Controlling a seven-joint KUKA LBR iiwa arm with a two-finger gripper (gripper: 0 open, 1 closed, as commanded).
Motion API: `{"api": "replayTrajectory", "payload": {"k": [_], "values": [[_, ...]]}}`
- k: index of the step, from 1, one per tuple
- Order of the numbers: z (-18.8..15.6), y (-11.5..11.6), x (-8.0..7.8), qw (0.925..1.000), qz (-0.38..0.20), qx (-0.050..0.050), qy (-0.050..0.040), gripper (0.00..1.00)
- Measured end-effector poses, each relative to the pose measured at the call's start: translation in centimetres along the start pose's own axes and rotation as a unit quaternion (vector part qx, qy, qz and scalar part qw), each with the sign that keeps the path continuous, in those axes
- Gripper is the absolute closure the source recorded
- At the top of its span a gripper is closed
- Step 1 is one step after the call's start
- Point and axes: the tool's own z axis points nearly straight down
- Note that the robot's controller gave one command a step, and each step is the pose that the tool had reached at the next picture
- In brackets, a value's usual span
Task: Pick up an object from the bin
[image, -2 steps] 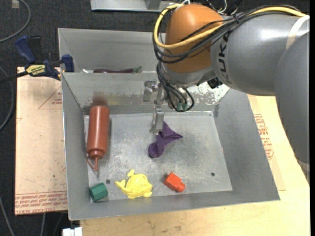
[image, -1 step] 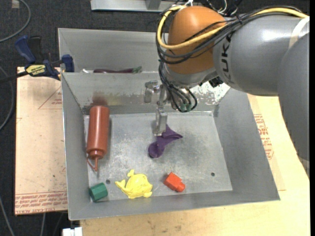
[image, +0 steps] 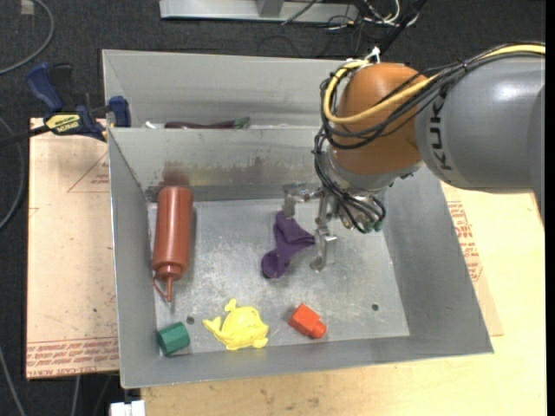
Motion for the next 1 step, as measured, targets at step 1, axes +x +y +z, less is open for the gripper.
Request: {"api": "replayTrajectory", "payload": {"k": [1], "values": [[1.30, -1.94, 0.35, 0.9997, -0.025, 0.000, 0.0015, 0.00]]}}
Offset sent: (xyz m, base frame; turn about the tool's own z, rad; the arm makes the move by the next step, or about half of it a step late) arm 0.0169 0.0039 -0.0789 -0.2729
